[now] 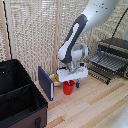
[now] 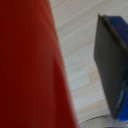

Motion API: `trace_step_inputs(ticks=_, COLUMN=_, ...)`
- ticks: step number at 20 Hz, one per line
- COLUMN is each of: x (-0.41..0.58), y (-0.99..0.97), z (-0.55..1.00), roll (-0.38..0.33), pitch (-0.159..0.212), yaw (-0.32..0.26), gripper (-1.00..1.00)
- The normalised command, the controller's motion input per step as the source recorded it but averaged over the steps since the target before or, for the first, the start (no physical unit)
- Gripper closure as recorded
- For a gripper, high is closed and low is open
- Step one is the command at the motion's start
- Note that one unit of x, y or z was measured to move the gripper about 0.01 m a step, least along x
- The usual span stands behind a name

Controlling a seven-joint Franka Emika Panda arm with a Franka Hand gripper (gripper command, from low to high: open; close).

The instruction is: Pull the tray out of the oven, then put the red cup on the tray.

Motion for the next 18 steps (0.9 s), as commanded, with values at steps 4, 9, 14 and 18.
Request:
trace_step_inputs(ticks=4, x=0.103, y=-0.01, z=0.14, roll=0.061, pitch=-0.111, yaw=-0.136, gripper=1.00)
trace_step_inputs(ticks=9, x=0.168, y=-0.01, z=0.73, roll=0.079, pitch=0.018, yaw=-0.177, gripper=1.00)
trace_step_inputs(ticks=14, x=0.247, y=-0.06, z=0.89, roll=0.054, pitch=0.081, yaw=-0.157, gripper=1.00)
trace_step_inputs(ticks=18, x=0.409, y=-0.16, z=0.87, roll=0.010, pitch=0.073, yaw=-0.177, gripper=1.00)
